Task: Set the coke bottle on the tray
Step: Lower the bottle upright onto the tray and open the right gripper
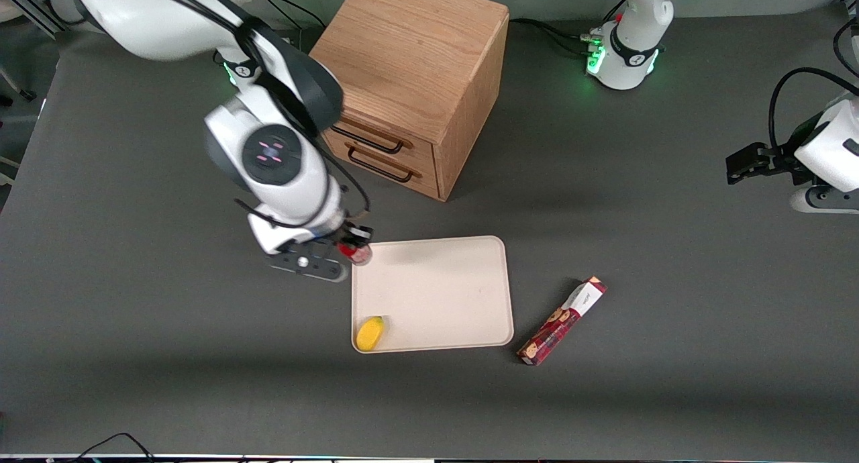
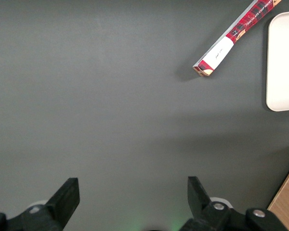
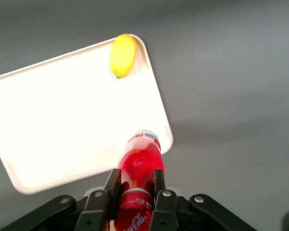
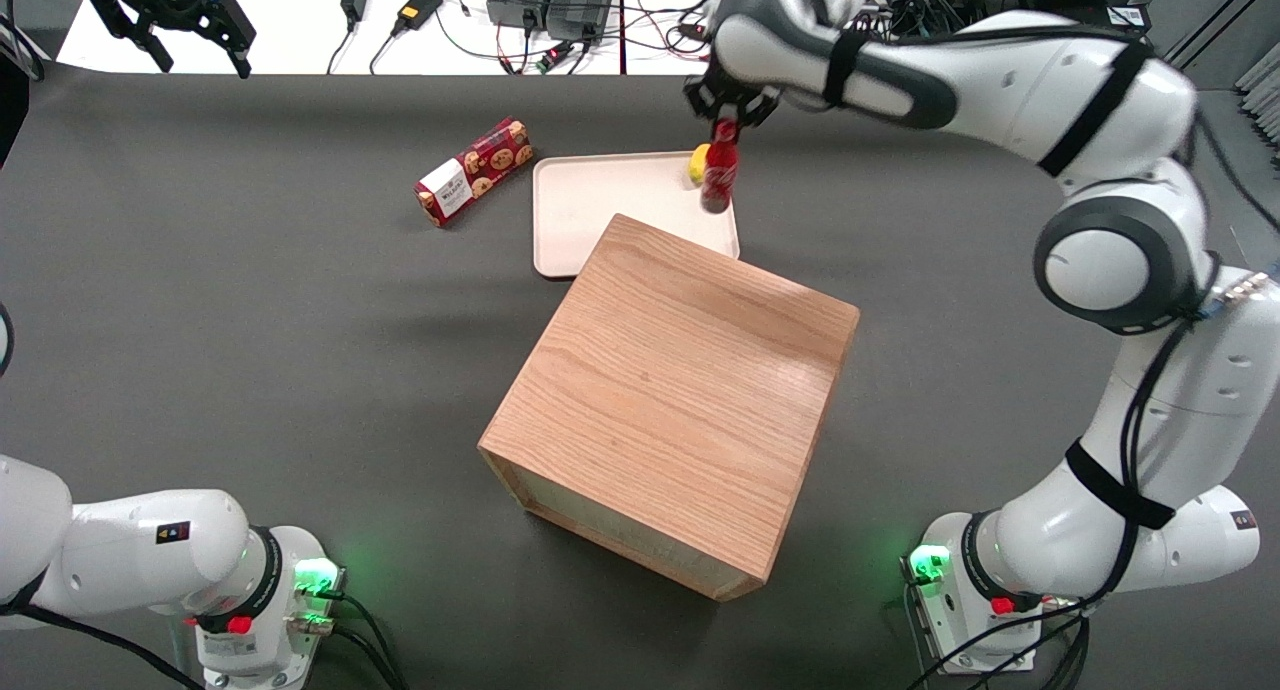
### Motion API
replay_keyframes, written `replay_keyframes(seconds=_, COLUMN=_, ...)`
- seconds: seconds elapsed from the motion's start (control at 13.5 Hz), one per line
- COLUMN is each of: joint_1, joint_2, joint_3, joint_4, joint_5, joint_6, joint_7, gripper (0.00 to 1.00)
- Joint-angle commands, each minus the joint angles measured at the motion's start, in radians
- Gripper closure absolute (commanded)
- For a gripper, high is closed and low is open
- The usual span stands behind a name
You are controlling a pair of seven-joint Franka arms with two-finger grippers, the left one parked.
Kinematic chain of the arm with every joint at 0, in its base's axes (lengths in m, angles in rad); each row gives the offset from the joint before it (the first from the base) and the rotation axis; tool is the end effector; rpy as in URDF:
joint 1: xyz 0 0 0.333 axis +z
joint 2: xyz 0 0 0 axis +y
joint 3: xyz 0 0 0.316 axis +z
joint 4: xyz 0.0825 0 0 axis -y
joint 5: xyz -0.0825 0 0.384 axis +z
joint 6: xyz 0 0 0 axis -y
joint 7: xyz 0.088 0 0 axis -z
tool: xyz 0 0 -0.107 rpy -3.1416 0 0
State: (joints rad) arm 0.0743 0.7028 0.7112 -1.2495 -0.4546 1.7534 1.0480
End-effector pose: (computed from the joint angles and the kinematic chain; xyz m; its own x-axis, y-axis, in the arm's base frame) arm 0.6152 0.3738 0.4097 0.9598 -0.2802 -0.0156 -0.2794 -0.9593 0.0406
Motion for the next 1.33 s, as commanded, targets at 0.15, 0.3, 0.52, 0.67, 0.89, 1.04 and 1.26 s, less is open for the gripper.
replay_keyframes(seconds=0.15, joint_1=-0.022, joint_2=0.041, joint_3=0.008, joint_4=-0.125, joint_5=-0.106, joint_6=0.178, joint_7=0.133, gripper=0.98)
replay_keyframes(seconds=0.3, joint_1=-0.021, joint_2=0.070, joint_3=0.008, joint_4=-0.128, joint_5=-0.153, joint_6=0.189, joint_7=0.168, gripper=0.98)
replay_keyframes(seconds=0.52, joint_1=-0.021, joint_2=0.084, joint_3=0.008, joint_4=-0.127, joint_5=-0.159, joint_6=0.199, joint_7=0.172, gripper=0.46)
replay_keyframes(seconds=0.67, joint_1=-0.031, joint_2=0.066, joint_3=0.016, joint_4=-0.099, joint_5=-0.151, joint_6=0.178, joint_7=0.155, gripper=0.00)
replay_keyframes(seconds=0.89, joint_1=-0.037, joint_2=-0.052, joint_3=0.050, joint_4=-0.028, joint_5=-0.142, joint_6=-0.007, joint_7=0.078, gripper=0.00)
replay_keyframes(seconds=1.04, joint_1=-0.085, joint_2=-0.187, joint_3=0.064, joint_4=0.014, joint_5=-0.033, joint_6=-0.166, joint_7=-0.125, gripper=0.00)
replay_keyframes(seconds=1.26, joint_1=-0.122, joint_2=-0.435, joint_3=-0.169, joint_4=0.029, joint_5=0.248, joint_6=-0.366, joint_7=-0.516, gripper=0.00)
